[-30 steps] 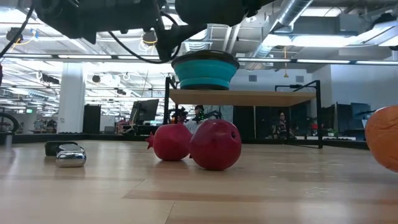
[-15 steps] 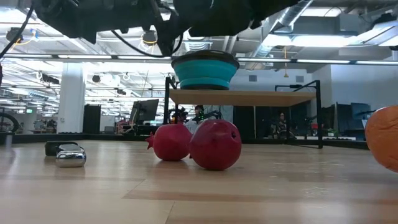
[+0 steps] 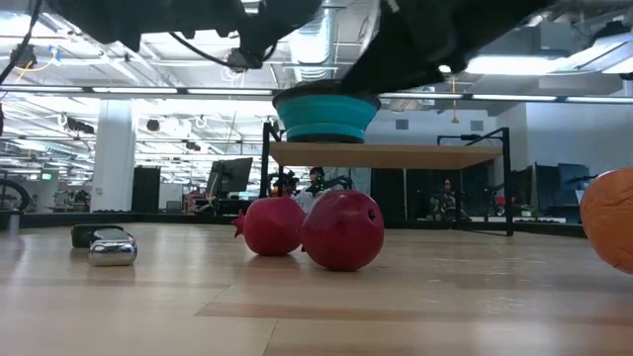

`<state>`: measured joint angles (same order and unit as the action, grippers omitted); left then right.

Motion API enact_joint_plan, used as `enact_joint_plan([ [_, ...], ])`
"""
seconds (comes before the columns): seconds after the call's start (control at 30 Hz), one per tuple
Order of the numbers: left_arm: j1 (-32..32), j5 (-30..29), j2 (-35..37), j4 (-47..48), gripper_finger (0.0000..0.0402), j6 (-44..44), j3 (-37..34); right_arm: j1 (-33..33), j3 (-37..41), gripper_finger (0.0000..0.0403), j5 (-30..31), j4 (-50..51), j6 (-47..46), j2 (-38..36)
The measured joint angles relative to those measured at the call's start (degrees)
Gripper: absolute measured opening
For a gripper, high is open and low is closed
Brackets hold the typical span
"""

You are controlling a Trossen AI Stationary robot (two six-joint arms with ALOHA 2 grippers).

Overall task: Pick & Place Fruit
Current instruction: Put the black mangosteen into the blue strainer bowl on the shelf

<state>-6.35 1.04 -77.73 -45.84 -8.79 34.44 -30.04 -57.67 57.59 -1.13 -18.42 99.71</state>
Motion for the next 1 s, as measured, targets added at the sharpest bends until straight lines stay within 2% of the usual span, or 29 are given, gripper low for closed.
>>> enact_joint_plan([
  [0.23, 0.00, -1.70, 5.27, 7.57, 0.0258, 11.77, -0.02, -4.49, 0.42, 0.0313, 0.24, 11.88, -32.00, -0.02],
  [0.33, -0.22, -1.71, 5.70, 9.73, 0.0260, 15.02, -0.02, -7.05, 2.04, 0.0305, 5.21, 10.77, -48.16, 2.62],
  [0.43, -1.32, -1.70, 5.24, 10.93, 0.0260, 17.67, -0.02, -9.88, 2.08, 0.0302, 12.13, 6.74, -55.97, 6.77],
  [0.53, -3.15, -1.68, 4.24, 11.21, 0.0260, 18.91, -0.02, -11.76, 1.91, 0.0302, 17.05, 0.15, -57.54, 10.17],
  [0.73, -6.84, -1.66, 1.65, 11.57, 0.0261, 20.78, -0.04, -11.02, -0.70, 0.0302, 17.40, -2.42, -57.03, 11.10],
  [0.87, -7.89, -1.66, -0.65, 11.57, 0.0260, 20.85, -0.04, -10.61, -2.10, 0.0302, 15.50, -2.49, -46.97, 6.65],
  [1.0, -8.06, -1.68, -2.26, 11.50, 0.0262, 20.61, -0.04, -11.21, -2.27, 0.0302, 9.84, -2.26, -33.32, -0.28],
])
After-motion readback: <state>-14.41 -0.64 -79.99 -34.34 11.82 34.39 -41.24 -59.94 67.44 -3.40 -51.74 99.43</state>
